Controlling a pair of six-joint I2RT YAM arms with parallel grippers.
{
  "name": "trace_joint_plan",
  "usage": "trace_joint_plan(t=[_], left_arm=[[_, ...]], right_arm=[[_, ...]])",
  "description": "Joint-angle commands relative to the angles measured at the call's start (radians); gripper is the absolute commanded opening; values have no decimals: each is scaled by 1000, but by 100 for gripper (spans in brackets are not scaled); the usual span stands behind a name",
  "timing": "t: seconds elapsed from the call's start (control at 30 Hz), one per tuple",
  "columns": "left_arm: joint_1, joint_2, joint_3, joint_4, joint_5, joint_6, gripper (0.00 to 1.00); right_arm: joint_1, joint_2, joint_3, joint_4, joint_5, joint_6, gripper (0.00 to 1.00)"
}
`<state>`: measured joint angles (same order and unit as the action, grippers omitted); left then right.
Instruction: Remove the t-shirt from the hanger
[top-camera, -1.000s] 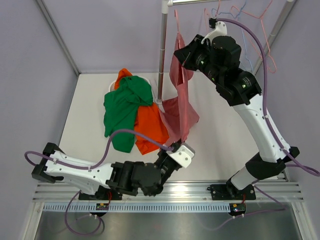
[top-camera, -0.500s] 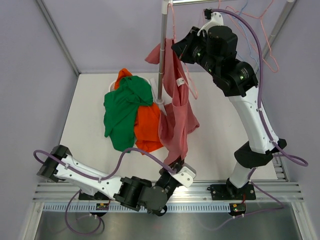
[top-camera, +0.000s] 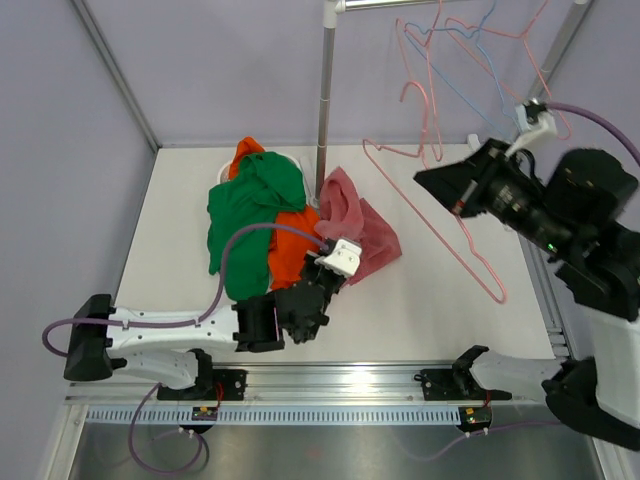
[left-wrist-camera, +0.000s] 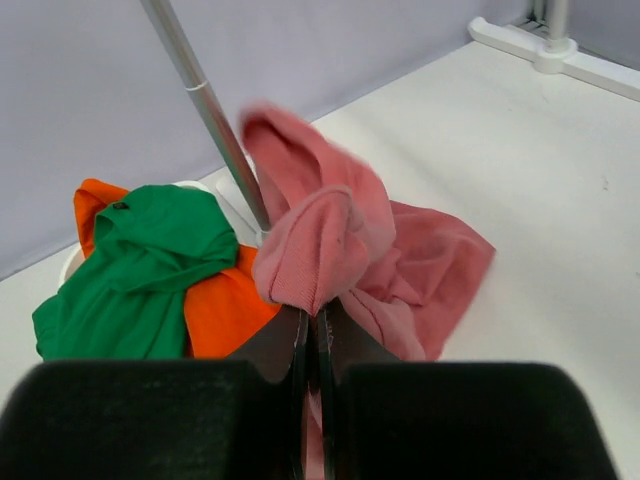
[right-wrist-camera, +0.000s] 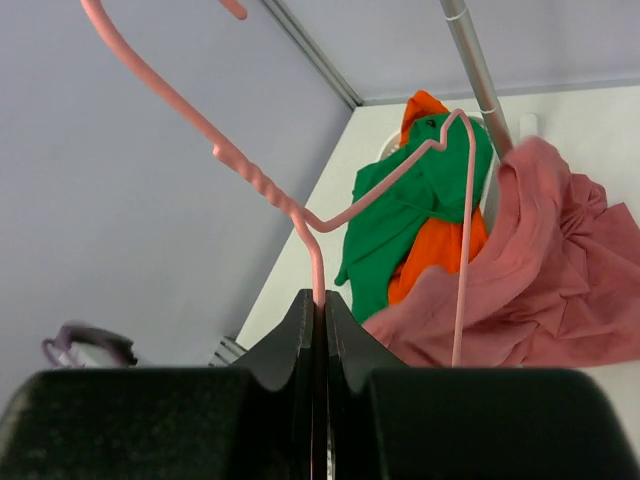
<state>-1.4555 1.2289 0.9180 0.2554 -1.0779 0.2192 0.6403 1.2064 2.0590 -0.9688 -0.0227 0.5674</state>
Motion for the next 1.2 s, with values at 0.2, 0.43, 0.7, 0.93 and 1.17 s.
trace_joint_plan(t=[0.2, 0.43, 0.7, 0.93, 1.17], left_arm=[[271, 67, 295, -20, 289, 17, 0], [497, 213, 801, -261, 348, 77, 0], [629, 273, 1061, -337, 369, 174, 0], [762, 368, 1147, -286, 404, 210, 0], [814, 440, 1355, -262, 426, 281, 2]], right_arm=[[-4, -162, -165, 4, -31, -9, 0], [-5, -99, -165, 110, 17, -54, 0], [-5, 22, -85, 197, 135, -129, 0], [-7, 154, -4, 326, 196, -205, 0], [-57, 277, 113, 352, 185, -221, 0]])
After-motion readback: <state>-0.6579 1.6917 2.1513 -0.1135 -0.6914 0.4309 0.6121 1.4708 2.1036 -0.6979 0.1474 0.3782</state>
